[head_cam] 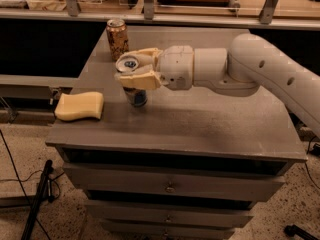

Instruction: Knock redbull can over

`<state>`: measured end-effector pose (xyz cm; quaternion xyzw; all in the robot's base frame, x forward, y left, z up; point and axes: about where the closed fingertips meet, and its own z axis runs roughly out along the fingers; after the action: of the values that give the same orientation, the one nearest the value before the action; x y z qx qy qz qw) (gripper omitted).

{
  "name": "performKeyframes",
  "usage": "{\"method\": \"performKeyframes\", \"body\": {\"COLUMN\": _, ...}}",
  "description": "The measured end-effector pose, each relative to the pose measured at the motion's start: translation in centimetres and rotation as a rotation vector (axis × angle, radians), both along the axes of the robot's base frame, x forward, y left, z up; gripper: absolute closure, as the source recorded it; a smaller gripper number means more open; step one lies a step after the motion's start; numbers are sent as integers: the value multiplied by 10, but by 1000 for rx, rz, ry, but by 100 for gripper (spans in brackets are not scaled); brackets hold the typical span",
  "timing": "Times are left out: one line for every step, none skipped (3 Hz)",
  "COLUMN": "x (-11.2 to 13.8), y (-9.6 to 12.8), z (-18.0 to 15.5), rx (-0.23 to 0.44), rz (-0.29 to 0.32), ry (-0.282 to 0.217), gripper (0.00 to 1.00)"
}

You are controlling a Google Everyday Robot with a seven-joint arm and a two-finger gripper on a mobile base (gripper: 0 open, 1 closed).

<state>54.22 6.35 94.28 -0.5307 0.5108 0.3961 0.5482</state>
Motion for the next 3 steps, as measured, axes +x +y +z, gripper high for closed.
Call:
{"method": "performKeyframes", "body": {"x": -1, "y": -11, "z": 30, "rx": -89, "rz": -11, "ry": -60, "gripper": 100}}
{"method": "performKeyframes", "body": {"x": -1, "y": -41, "z": 72, "rx": -264, "rz": -53, "ry": -111, "gripper": 100}}
{"method": "performKeyframes", "body": {"x": -2, "y": -88, "z": 90, "rx": -563, "rz": -111, "ry": -94, "gripper": 100}}
